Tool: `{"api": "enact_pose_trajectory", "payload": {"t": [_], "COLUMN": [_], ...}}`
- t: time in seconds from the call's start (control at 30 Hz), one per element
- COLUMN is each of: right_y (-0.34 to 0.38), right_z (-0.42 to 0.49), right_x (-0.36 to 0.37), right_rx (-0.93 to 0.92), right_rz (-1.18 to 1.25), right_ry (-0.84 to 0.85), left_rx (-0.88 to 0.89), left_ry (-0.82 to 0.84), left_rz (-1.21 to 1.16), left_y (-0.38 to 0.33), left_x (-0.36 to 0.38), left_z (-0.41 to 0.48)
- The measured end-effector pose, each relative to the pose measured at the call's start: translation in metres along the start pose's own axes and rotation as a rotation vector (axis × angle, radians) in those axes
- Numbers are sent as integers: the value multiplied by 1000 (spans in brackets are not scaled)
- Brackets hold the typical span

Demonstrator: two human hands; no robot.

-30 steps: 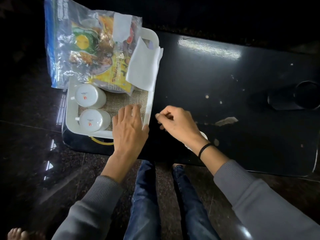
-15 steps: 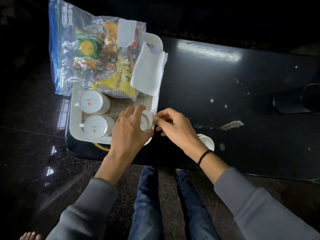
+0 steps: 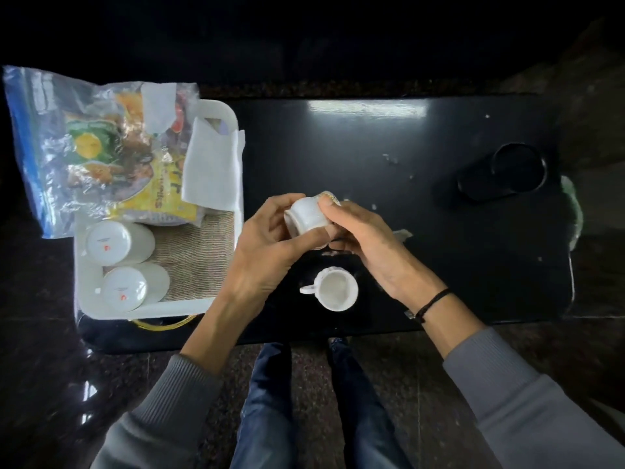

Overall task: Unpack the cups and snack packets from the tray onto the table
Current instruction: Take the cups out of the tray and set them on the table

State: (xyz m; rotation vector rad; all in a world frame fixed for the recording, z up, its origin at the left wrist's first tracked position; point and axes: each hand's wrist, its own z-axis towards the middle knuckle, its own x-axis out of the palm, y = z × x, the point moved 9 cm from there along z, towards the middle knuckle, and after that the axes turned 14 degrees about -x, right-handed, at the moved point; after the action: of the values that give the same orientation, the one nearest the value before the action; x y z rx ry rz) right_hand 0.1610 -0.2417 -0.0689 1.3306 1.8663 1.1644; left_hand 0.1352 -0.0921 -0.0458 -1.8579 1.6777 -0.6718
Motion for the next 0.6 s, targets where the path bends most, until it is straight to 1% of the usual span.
{"api": "enact_pose_trajectory", "payload": {"t": [0.07, 0.17, 0.2, 0.27, 0.33, 0.43, 0.6], "right_y": [1, -4, -7, -12, -19, -31, -46], "right_z": [-9, -26, -33, -48, -65, -83, -94], "right_x": [-21, -59, -72, -95, -115, -128, -112], "right_rx": [-17, -34, -39, -46, -44, -68, -181], "right_rz": [18, -13, -73, -282, -471, -629, -944], "right_ry": [-36, -131, -164, -213, -263, -295, -174], "left_rx": [-25, -56, -70, -86, -90, -71, -42], "left_ry": [60, 132, 151, 157, 119, 23, -50], "left_rz": [-23, 76, 135, 292, 463, 705, 912], "left_y": [4, 12, 15, 23, 30, 38, 52], "left_x": [23, 56, 66, 79, 87, 89, 89], "left_z": [3, 6, 7, 8, 8, 4, -4]}}
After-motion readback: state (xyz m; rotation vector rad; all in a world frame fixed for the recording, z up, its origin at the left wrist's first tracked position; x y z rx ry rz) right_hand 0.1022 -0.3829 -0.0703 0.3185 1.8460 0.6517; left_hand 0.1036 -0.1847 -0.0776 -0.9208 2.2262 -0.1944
